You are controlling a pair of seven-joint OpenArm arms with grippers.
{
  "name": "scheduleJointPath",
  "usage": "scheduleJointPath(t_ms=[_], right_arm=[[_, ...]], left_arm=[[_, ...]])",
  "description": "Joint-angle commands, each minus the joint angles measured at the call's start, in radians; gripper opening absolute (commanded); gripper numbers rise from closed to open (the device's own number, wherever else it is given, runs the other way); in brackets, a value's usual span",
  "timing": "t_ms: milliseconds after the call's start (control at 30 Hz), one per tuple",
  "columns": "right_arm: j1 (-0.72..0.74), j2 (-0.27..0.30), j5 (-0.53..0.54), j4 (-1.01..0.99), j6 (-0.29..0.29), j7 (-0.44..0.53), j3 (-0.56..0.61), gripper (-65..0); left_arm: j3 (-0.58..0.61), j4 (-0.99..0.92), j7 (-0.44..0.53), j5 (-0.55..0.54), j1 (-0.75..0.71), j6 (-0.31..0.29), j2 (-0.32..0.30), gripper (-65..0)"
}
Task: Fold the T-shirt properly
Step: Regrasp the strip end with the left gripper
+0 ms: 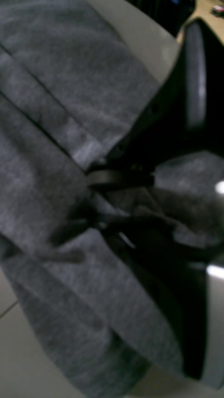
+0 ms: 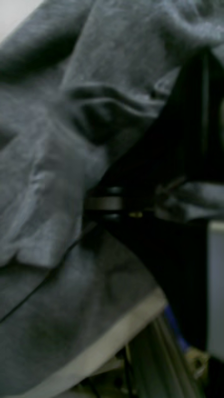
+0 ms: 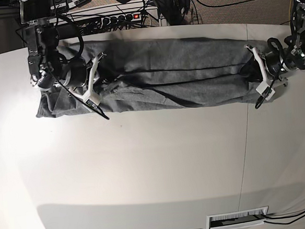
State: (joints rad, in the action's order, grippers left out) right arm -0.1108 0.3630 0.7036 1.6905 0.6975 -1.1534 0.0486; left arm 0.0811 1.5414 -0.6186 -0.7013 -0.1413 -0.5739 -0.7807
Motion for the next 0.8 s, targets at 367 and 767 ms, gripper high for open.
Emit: scheduleJointPath(t_ms=[367, 767], right_arm=[[0.013, 0.011, -0.233, 0.016, 0.001, 0.056, 0.005, -65.0], [0.013, 0.011, -0.233, 0.016, 0.001, 0.058, 0.005, -65.0]], left_arm=[[-0.364, 0.013, -0.284, -0.393, 0.022, -0.029, -0.02, -40.5], [-0.389, -0.164, -0.444, -0.485, 0.023, -0.051, -0.02, -34.9]])
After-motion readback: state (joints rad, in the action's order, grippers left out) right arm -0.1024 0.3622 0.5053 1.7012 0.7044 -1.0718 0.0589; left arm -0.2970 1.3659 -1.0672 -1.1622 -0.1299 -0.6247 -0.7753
